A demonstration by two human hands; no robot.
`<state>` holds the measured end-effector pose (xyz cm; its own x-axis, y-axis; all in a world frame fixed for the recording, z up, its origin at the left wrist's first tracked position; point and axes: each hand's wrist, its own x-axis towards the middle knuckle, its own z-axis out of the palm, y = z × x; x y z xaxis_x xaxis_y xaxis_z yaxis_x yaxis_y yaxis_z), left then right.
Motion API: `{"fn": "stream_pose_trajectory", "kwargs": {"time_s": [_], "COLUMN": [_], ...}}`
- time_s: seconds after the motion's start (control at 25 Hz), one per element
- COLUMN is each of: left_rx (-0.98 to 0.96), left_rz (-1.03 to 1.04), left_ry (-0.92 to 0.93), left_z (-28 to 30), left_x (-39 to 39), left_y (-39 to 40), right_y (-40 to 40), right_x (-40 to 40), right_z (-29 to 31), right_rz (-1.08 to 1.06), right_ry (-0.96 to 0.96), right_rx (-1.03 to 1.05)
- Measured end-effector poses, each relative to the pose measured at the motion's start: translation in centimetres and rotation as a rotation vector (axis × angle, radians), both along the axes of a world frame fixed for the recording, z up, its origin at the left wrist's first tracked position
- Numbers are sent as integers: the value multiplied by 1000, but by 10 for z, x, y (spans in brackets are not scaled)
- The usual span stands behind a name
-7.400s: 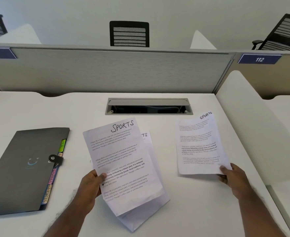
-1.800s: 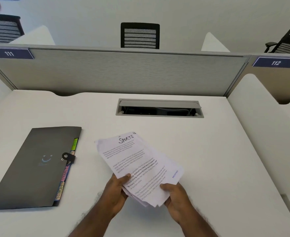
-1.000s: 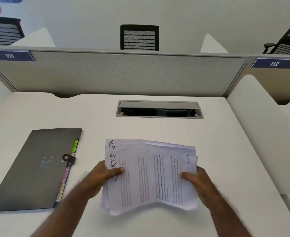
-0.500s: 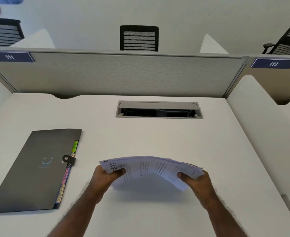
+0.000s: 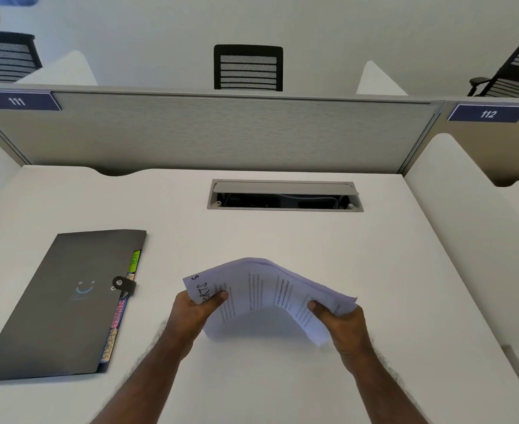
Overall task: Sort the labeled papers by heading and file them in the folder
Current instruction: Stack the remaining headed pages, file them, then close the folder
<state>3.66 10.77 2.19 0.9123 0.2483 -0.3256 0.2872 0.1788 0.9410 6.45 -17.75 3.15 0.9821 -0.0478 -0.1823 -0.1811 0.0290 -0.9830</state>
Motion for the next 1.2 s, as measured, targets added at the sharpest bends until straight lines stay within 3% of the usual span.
{"fn": "stream_pose_trajectory", "kwargs": {"time_s": [0.2,0.28,0.44,0.56,0.64,0.72,0.8,0.88,0.92,1.0,1.08,1.2], "left_rx": [200,307,407,359,353,360,494,719,790,872,975,1124], "left_rz": [-60,-132,-394,-515,-542,-420,-65,316,401,351,134,-54], "left_ry": [78,82,78,128,145,86,38,125,213,408,573,634], "left_z": [16,31,67,85,91,87,71,46,29,-4,-30,-41], "left_x": [2,10,29,35,38,41,42,31,20,-2,-22,-39], "left_y": [10,20,38,51,65,85,116,157,178,207,217,214], "right_y": [-24,-43,-55,-31,-14,-1,15,35,48,76,104,139], "right_x": [13,27,47,46,42,35,22,6,-3,-21,-35,-45], "right_z": [31,60,89,75,61,44,23,-4,-17,-42,-62,-74], "right_rz": [88,263,804,931,908,859,782,639,571,471,409,353], "right_ry": [-50,-31,126,153,183,264,345,377,392,417,429,415], "right_rx": [-75,-155,-544,-615,-588,-494,-352,-237,-186,-134,-164,-200]}}
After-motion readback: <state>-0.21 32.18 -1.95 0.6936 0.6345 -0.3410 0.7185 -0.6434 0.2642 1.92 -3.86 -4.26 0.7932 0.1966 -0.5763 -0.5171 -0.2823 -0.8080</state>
